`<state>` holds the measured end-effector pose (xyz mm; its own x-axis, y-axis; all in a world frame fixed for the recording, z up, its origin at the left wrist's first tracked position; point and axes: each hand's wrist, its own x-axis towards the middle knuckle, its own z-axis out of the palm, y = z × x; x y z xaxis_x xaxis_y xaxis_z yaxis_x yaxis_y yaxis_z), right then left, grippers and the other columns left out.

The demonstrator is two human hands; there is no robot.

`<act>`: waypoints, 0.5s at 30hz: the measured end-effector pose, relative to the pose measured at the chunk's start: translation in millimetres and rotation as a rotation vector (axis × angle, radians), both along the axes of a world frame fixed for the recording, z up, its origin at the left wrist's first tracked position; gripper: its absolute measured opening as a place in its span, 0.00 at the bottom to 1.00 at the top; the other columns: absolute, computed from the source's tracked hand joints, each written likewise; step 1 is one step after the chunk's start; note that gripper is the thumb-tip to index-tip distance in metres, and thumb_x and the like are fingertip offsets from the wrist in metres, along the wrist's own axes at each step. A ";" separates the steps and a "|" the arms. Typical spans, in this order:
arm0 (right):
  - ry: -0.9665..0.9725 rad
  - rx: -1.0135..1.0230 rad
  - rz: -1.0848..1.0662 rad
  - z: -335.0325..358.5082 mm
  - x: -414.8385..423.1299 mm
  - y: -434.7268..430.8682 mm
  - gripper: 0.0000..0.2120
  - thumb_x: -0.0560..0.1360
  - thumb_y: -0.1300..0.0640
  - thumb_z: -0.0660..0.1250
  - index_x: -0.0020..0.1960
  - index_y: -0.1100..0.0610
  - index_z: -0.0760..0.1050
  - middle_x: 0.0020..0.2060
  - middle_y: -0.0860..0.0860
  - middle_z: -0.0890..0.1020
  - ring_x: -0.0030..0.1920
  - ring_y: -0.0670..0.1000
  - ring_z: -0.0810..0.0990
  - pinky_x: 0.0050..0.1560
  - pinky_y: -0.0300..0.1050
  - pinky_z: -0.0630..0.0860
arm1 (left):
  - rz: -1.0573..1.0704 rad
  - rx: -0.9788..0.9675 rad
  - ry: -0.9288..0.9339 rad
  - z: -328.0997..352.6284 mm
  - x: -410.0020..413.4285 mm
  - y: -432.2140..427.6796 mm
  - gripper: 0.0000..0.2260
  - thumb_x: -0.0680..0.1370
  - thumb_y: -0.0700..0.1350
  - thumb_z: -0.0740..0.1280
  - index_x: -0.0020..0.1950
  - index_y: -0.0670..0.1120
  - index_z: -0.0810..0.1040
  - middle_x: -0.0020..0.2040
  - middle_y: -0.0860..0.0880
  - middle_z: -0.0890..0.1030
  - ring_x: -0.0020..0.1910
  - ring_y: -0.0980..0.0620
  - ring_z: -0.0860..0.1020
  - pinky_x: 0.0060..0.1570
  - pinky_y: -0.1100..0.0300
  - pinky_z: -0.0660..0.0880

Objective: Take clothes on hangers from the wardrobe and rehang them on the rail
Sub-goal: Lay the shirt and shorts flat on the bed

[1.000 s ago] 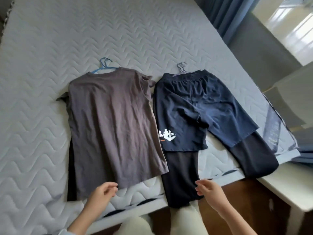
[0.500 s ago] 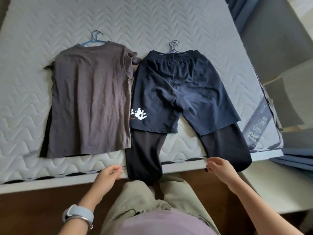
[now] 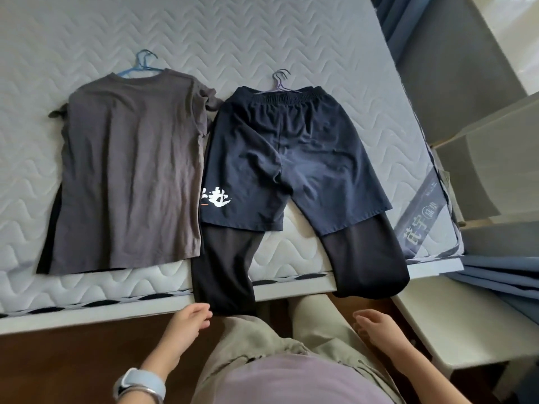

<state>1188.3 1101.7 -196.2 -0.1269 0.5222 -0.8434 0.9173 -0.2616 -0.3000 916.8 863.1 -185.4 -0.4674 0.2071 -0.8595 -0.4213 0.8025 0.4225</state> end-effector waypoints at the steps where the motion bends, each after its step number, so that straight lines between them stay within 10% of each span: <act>1: -0.009 -0.004 -0.021 -2.3 4.9 10.9 0.10 0.76 0.58 0.62 0.52 0.58 0.80 0.39 0.50 0.82 0.42 0.52 0.79 0.40 0.40 0.72 | 0.003 -0.013 -0.006 -1.5 6.3 4.9 0.08 0.80 0.42 0.58 0.55 0.45 0.74 0.51 0.46 0.78 0.47 0.50 0.77 0.49 0.57 0.69; 15: 0.065 0.033 0.252 0.2 -48.6 224.1 0.08 0.77 0.62 0.59 0.50 0.55 0.76 0.40 0.54 0.81 0.44 0.54 0.80 0.53 0.47 0.75 | 0.008 0.055 0.075 12.0 23.6 180.6 0.08 0.79 0.43 0.61 0.56 0.47 0.75 0.51 0.49 0.80 0.53 0.52 0.78 0.51 0.60 0.70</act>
<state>1139.7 1325.8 -195.9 -0.3098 0.4946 -0.8120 0.9308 -0.0167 -0.3652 940.4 1043.7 -173.4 -0.5315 0.2489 -0.8097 -0.3931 0.7742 0.4960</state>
